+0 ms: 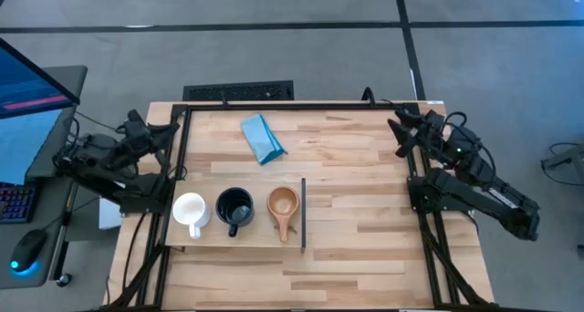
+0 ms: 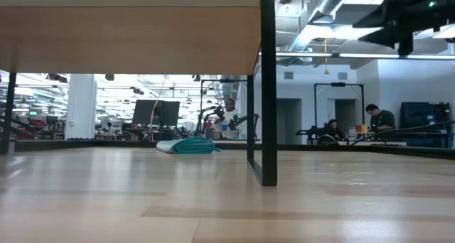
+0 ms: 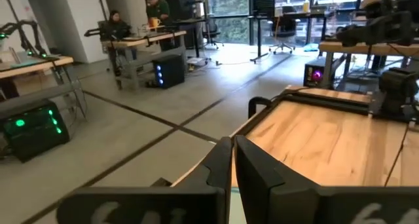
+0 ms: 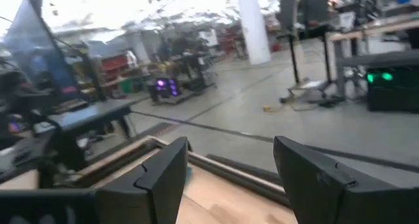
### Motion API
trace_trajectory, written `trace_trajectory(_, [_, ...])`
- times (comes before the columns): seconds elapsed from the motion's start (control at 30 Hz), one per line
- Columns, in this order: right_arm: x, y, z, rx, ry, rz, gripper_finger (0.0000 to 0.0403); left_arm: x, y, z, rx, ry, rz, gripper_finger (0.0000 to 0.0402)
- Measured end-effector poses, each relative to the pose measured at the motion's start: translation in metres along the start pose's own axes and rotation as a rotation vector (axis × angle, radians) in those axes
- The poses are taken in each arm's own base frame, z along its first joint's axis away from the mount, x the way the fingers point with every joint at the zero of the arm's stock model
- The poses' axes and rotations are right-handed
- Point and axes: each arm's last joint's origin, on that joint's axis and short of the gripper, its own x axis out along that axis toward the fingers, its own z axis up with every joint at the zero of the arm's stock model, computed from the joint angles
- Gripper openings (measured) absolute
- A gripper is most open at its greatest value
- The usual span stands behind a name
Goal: Stack small to large cups/mugs on shelf
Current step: Return to Home Position
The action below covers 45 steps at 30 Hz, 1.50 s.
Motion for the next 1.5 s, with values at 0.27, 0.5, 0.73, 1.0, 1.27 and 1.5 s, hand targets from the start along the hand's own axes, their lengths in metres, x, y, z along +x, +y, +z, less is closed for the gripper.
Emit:
trace_trajectory(0.27, [0.013, -0.012, -0.011, -0.028, -0.071, -0.109, 0.0249, 0.003, -0.002, -0.020, -0.021, -0.096, 0.021, 0.0011])
trace_trajectory(0.5, [0.017, -0.020, -0.007, -0.041, -0.106, -0.143, 0.0249, 0.013, -0.015, -0.035, -0.019, -0.084, 0.035, 0.0011])
trace_trajectory(0.73, [0.019, -0.024, -0.007, -0.001, -0.101, -0.151, 0.0249, 0.018, -0.025, -0.037, -0.110, -0.132, -0.093, 0.0010])
trace_trajectory(1.0, [0.019, -0.024, -0.006, -0.002, -0.102, -0.146, 0.0249, 0.034, -0.043, -0.056, -0.113, -0.195, -0.133, 0.0010])
trace_trajectory(1.27, [0.019, -0.024, -0.006, -0.001, -0.100, -0.138, 0.0249, 0.050, -0.039, -0.070, -0.111, -0.133, -0.037, 0.0016])
trace_trajectory(1.5, [0.019, -0.024, -0.007, -0.046, -0.086, -0.143, 0.0249, 0.066, -0.029, -0.076, -0.080, -0.049, 0.015, 0.0028])
